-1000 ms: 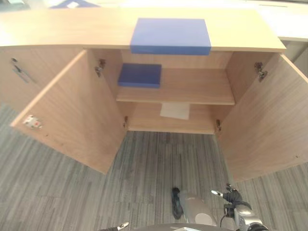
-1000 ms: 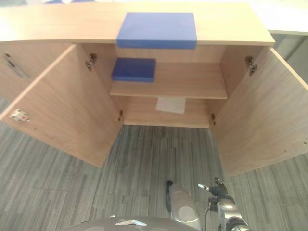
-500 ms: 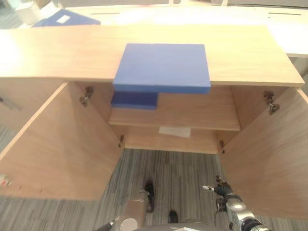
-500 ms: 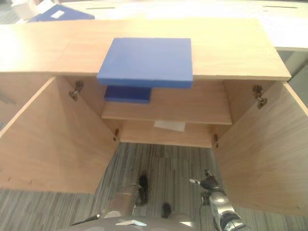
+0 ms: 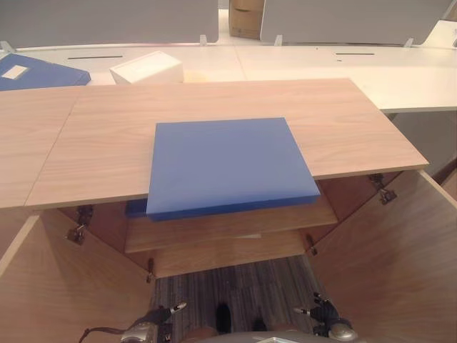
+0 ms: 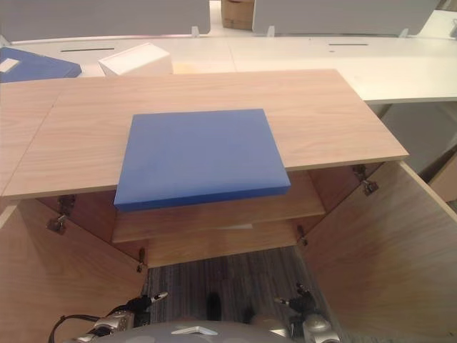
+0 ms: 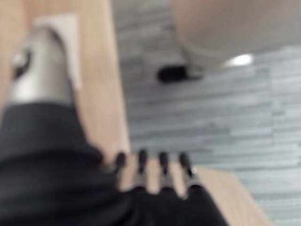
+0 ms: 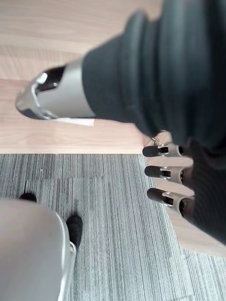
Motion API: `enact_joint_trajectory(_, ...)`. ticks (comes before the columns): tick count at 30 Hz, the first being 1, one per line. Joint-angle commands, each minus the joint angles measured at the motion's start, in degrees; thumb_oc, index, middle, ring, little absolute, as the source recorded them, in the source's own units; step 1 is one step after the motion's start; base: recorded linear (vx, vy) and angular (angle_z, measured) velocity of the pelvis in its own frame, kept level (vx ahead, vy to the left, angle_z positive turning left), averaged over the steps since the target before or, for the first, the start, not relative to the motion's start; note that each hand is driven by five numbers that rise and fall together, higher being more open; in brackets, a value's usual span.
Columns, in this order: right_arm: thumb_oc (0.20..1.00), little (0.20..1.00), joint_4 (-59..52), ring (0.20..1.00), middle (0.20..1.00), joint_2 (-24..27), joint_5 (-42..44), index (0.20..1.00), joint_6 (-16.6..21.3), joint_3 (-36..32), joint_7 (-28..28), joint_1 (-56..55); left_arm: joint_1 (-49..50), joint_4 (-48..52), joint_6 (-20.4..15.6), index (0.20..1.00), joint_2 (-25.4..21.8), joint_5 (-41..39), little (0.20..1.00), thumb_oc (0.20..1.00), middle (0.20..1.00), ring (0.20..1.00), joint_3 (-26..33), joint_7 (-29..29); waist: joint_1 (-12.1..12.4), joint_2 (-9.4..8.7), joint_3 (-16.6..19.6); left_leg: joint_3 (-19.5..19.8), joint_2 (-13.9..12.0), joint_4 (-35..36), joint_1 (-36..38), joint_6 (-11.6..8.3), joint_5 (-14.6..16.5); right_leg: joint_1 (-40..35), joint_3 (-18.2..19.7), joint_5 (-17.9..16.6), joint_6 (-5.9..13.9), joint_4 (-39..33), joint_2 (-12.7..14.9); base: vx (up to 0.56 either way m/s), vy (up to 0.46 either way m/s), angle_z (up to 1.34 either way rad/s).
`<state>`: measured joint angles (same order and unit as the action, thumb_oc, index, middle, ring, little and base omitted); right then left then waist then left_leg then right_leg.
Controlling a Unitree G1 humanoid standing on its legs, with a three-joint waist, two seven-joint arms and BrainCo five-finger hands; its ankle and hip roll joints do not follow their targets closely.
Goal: Put the empty folder in the office cabinet
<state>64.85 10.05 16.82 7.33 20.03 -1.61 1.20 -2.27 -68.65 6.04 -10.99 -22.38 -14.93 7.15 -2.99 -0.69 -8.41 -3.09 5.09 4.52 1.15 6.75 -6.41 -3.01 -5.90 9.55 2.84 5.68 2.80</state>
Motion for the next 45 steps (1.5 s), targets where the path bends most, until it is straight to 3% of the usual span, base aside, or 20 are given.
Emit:
enact_joint_trajectory(1,1.000,1.000,-2.6,1.000,1.000,2.9,-0.8,1.000,0.1,0.1,0.7,2.7,1.0,-1.5,-5.8,1.000,0.1,0.8,1.000,1.000,1.000,1.000,0.4,-3.5,2.1,1.70,-2.0,-4.1,-2.5,-1.0,3.1,-2.37,9.4,2.2,-2.3,-5.1,0.86,2.1,0.1,-0.09,-0.078,-0.15)
enact_joint_trajectory(2,1.000,1.000,-3.1,1.000,1.000,3.3,-0.8,1.000,-0.4,0.5,1.3,3.3,0.8,-1.4,-8.0,1.000,-1.0,-0.2,1.000,1.000,1.000,1.000,0.2,-3.8,2.0,2.28,-2.5,-4.5,-3.2,-0.9,3.4,-2.29,9.4,2.8,-3.2,-5.3,1.27,3.3,1.5,-0.11,-0.045,-0.11)
enact_joint_trajectory(6,1.000,1.000,-4.9,1.000,1.000,4.3,-3.3,1.000,-2.3,0.2,2.1,3.4,0.5,2.0,-10.1,1.000,-3.2,-2.9,1.000,1.000,1.000,1.000,0.5,-5.2,1.7,3.89,-3.1,-5.6,-4.6,-0.3,4.0,-2.58,9.0,3.2,-3.4,-6.0,2.80,4.1,4.3,-0.09,-0.049,-0.24)
enact_joint_trajectory(10,1.000,1.000,-4.7,1.000,1.000,4.7,-6.5,1.000,-3.2,0.4,2.0,2.6,0.8,7.8,-13.2,1.000,-5.7,1.0,1.000,1.000,1.000,1.000,1.4,-13.6,2.3,4.12,-2.5,-5.7,-6.3,0.5,4.6,-4.13,8.5,0.2,-3.8,-6.5,2.88,-0.4,4.3,-0.07,-0.222,-0.11)
enact_joint_trajectory(11,1.000,1.000,-4.3,1.000,1.000,5.2,-6.3,1.000,-2.8,0.1,1.5,2.1,1.4,11.1,-14.6,1.000,-6.6,3.9,1.000,1.000,1.000,1.000,2.1,-19.3,3.0,3.65,-2.1,-5.5,-7.0,0.5,4.4,-5.29,7.9,-1.5,-4.2,-6.9,2.47,-3.1,3.5,-0.06,-0.309,-0.11)
enact_joint_trajectory(13,1.000,1.000,-4.4,1.000,1.000,5.7,-5.8,1.000,-2.7,-0.1,1.3,1.7,2.0,14.5,-14.4,1.000,-7.5,6.2,1.000,1.000,1.000,1.000,2.9,-23.5,3.6,3.34,-1.7,-5.3,-7.6,0.5,3.9,-6.28,7.1,-2.5,-4.6,-7.0,2.06,-4.8,3.0,-0.06,-0.241,0.10)
enact_joint_trajectory(14,1.000,1.000,-4.2,1.000,1.000,6.2,-5.2,1.000,-2.6,-0.5,1.3,1.3,2.5,18.0,-15.4,1.000,-8.8,10.1,1.000,1.000,1.000,1.000,3.7,-29.5,4.3,2.98,-1.5,-5.1,-8.4,0.5,3.0,-7.52,6.0,-3.7,-5.1,-7.0,1.36,-6.5,2.1,-0.07,-0.191,0.21)
enact_joint_trajectory(19,1.000,1.000,-6.3,1.000,1.000,8.1,-4.1,1.000,-2.8,-1.9,1.5,-0.7,4.2,30.9,-13.7,1.000,-13.6,19.8,1.000,1.000,1.000,1.000,7.2,-41.8,6.2,2.29,-1.7,-5.9,-10.1,-0.4,-0.2,-9.97,3.2,-5.9,-7.7,-7.7,0.15,-9.9,1.7,-0.09,-0.113,0.12)
enact_joint_trajectory(21,1.000,1.000,-6.8,1.000,1.000,8.3,-3.8,1.000,-2.7,-2.2,1.7,-1.3,4.4,33.3,-12.8,1.000,-14.6,21.6,1.000,1.000,1.000,1.000,8.1,-43.4,6.4,2.16,-1.9,-6.2,-10.1,-1.3,-0.5,-10.09,3.4,-6.1,-8.3,-7.8,0.13,-10.0,2.0,-0.06,-0.019,0.21)
enact_joint_trajectory(22,1.000,1.000,-7.7,1.000,1.000,8.4,-3.7,1.000,-3.2,-2.4,1.9,-1.6,5.3,37.6,-12.1,1.000,-16.7,24.4,1.000,1.000,1.000,1.000,10.3,-45.5,6.5,1.70,-2.0,-6.3,-9.3,-4.7,0.0,-9.45,6.0,-6.0,-8.8,-7.6,-0.03,-9.5,2.5,-0.08,0.002,0.23)
enact_joint_trajectory(24,1.000,1.000,-8.0,1.000,1.000,8.1,-2.9,1.000,-3.3,-2.6,2.5,-1.7,5.7,41.3,-10.8,1.000,-18.1,27.9,1.000,1.000,1.000,1.000,12.1,-48.8,6.6,1.28,-1.9,-5.6,-8.3,-6.8,0.2,-8.59,7.9,-5.3,-8.5,-7.8,-0.04,-8.7,2.9,-0.06,0.038,0.14)
enact_joint_trajectory(28,1.000,1.000,-6.7,1.000,1.000,7.1,-2.1,1.000,-2.2,-2.9,3.1,-1.6,6.2,46.2,-8.3,1.000,-20.8,31.0,1.000,1.000,1.000,1.000,15.5,-55.1,6.9,1.86,-1.4,-3.6,-8.1,-3.4,1.6,-8.29,7.2,-4.4,-7.4,-7.7,-0.07,-8.4,2.2,0.00,0.068,0.11)
enact_joint_trajectory(31,1.000,1.000,-6.2,1.000,1.000,5.8,-3.5,1.000,-1.9,-2.6,3.5,-2.2,7.4,48.0,-9.3,1.000,-22.0,37.2,1.000,1.000,1.000,1.000,18.5,-60.9,7.3,1.98,-0.3,-2.0,-7.9,0.4,3.9,-8.59,7.0,-5.4,-7.5,-8.2,0.81,-10.3,1.9,0.04,0.076,0.11)
enact_joint_trajectory(36,1.000,1.000,-5.9,1.000,1.000,5.1,-3.0,1.000,-2.1,-3.4,3.6,-3.7,8.5,50.2,-10.4,1.000,-23.6,44.7,1.000,1.000,1.000,1.000,19.4,-62.4,7.2,1.67,0.8,-1.9,-7.7,0.5,4.7,-8.51,8.2,-6.0,-7.8,-8.0,1.45,-10.7,2.1,0.05,0.048,0.07)
enact_joint_trajectory(39,1.000,1.000,-6.4,1.000,1.000,5.1,-3.6,1.000,-2.3,-3.5,3.5,-4.1,8.9,52.8,-10.2,1.000,-25.2,48.8,1.000,1.000,1.000,1.000,19.2,-59.6,7.2,1.50,1.1,-2.2,-7.5,0.5,5.1,-8.32,8.7,-6.3,-7.7,-8.0,1.72,-10.7,2.2,0.01,0.015,0.02)
enact_joint_trajectory(45,1.000,1.000,-6.4,1.000,1.000,5.0,-3.4,1.000,-2.4,-3.8,3.8,-4.0,7.8,55.8,-13.3,1.000,-27.4,55.0,1.000,1.000,1.000,1.000,15.7,-55.5,6.5,1.50,1.3,-2.9,-7.2,0.5,5.6,-7.78,9.5,-6.3,-6.5,-8.1,1.86,-10.7,2.1,0.00,0.000,0.00)
